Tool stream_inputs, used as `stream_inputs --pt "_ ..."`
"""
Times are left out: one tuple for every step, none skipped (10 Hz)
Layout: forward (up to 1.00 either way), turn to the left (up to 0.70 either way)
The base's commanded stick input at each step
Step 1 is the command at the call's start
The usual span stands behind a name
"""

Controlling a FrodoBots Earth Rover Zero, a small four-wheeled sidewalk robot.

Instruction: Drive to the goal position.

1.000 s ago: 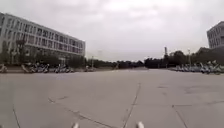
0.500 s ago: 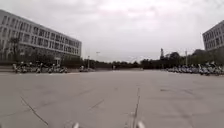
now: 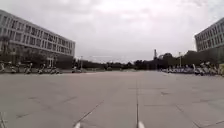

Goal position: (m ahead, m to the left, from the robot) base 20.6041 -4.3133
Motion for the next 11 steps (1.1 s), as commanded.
stream_inputs --pt "0.85 0.00" --pt "0.85 0.00" --pt "0.85 0.00" --pt "0.85 0.00" --pt "0.85 0.00" --pt "0.85 0.00" --pt "0.85 0.00" --pt "0.85 0.00" --pt "0.85 0.00" --pt "0.85 0.00" --pt "0.85 0.00"
